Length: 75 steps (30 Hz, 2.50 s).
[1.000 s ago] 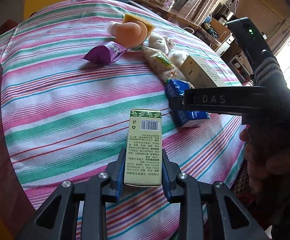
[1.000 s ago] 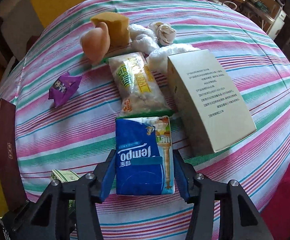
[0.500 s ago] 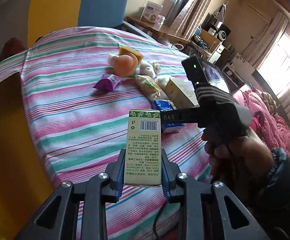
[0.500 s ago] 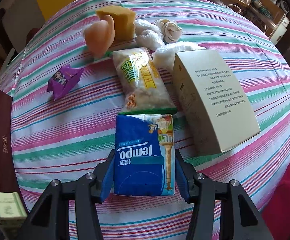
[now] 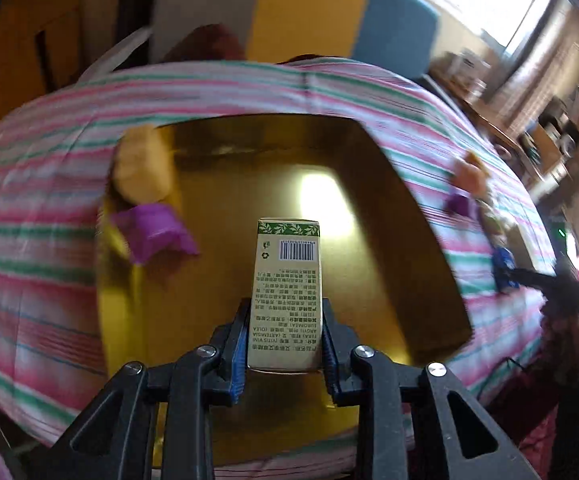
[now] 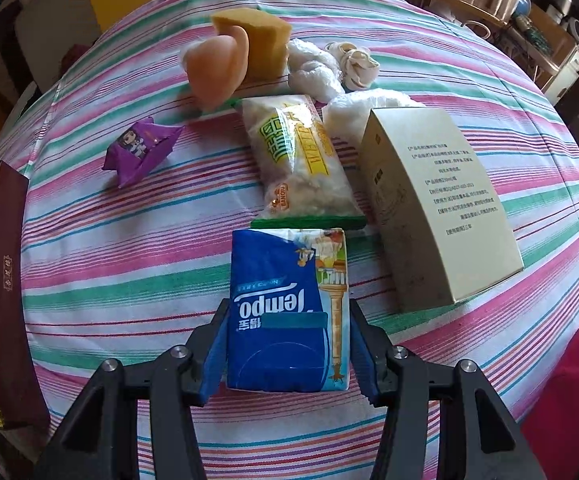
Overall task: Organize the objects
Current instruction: 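Carry the juice carton into the gold tray and open the left tool, then carry the Tempo tissue pack into the gold tray and open the right tool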
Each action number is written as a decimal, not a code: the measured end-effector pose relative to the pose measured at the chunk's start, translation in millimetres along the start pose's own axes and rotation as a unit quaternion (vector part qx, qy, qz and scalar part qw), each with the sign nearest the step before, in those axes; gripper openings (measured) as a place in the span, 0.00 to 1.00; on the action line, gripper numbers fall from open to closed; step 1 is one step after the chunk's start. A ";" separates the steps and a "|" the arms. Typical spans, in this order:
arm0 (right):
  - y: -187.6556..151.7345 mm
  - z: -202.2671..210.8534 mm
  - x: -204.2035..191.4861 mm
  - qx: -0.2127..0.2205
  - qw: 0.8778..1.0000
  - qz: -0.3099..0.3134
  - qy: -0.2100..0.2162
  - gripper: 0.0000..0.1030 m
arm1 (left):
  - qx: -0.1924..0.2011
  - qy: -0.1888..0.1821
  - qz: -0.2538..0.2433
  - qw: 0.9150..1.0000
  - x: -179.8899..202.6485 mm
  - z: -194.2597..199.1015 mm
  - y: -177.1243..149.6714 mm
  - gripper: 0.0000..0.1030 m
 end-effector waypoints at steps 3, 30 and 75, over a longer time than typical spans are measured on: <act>1.2 -0.1 2.3 0.000 1.000 0.000 0.001 0.53 | -0.023 0.004 0.029 0.999 -20.8 -9.3 -1.7 0.29; 16.9 0.7 -5.7 -0.001 1.000 0.003 0.004 0.53 | -0.031 0.082 0.078 0.993 -53.9 -42.4 -4.0 0.34; -136.6 8.7 -440.1 -0.019 0.900 0.435 0.022 0.51 | 0.093 0.011 0.193 0.977 -144.1 40.2 -71.6 0.36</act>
Point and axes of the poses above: each gripper's, at about its wrist camera, not at the fingertips, and z roughly against the way its jaws point, x to its right, y to its top, the point moved 8 cm from there along -z, roughly the way its jaws point, and after that the axes turned 14 degrees about -x, right-handed, at the moved point
